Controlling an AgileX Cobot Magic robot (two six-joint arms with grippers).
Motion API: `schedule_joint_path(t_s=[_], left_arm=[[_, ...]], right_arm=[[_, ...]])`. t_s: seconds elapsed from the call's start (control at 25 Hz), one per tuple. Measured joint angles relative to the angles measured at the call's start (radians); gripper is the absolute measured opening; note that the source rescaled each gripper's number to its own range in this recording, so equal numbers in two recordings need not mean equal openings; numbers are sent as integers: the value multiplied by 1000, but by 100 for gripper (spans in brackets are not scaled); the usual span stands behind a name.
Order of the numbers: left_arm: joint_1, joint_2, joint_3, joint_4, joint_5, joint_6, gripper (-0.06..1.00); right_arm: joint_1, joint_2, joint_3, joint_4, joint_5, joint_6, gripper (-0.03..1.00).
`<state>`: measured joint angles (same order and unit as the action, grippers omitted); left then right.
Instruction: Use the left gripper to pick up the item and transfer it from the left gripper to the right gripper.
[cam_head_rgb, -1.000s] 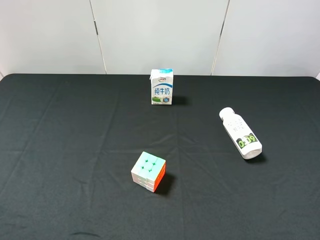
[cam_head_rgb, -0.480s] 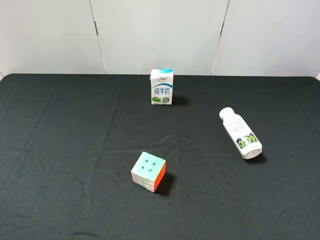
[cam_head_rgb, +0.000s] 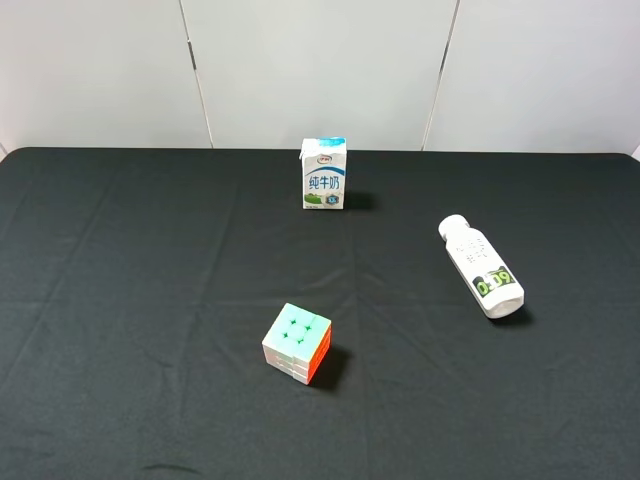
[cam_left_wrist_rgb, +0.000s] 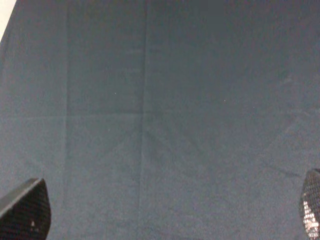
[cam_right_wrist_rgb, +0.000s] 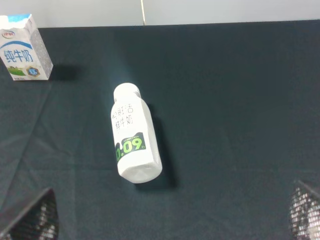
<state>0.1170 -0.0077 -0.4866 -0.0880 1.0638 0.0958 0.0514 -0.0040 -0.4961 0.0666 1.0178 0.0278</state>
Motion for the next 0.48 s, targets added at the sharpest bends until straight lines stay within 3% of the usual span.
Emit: schedule_joint_path(t_s=[0.48], left_arm=[[0,0,0,0,0,0,100]], right_arm=[[0,0,0,0,0,0,100]])
